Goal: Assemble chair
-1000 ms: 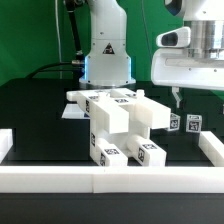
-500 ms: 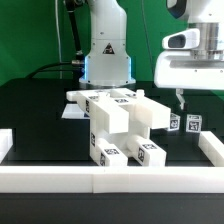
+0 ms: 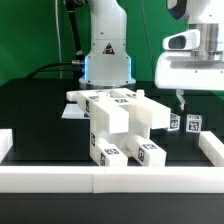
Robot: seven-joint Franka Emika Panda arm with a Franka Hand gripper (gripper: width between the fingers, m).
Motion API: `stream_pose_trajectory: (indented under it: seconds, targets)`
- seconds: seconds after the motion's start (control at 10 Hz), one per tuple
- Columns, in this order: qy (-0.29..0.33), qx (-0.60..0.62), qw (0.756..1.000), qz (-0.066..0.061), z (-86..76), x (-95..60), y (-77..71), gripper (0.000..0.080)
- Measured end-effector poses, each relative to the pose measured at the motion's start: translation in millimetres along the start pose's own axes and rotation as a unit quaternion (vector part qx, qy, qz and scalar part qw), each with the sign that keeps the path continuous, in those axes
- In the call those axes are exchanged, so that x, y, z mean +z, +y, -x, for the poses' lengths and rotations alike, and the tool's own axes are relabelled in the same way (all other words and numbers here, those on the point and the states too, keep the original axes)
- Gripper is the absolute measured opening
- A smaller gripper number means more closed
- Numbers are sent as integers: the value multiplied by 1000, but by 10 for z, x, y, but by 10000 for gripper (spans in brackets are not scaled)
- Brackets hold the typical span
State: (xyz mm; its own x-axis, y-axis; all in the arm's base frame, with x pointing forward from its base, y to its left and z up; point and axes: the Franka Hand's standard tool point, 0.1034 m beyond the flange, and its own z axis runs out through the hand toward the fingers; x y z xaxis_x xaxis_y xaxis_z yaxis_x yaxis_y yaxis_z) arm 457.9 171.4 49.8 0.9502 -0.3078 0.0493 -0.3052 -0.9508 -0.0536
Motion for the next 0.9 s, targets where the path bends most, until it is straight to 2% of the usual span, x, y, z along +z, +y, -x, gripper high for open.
stream_pose_trajectory:
  seconds: [0.1,0.4,0.9]
  targets:
    - [0,-3,1000,2,63,35,40,649]
    - [-4,-12,1000,7,190,128,30,649]
    - [-4,-17,1000,12,154,243,3,649]
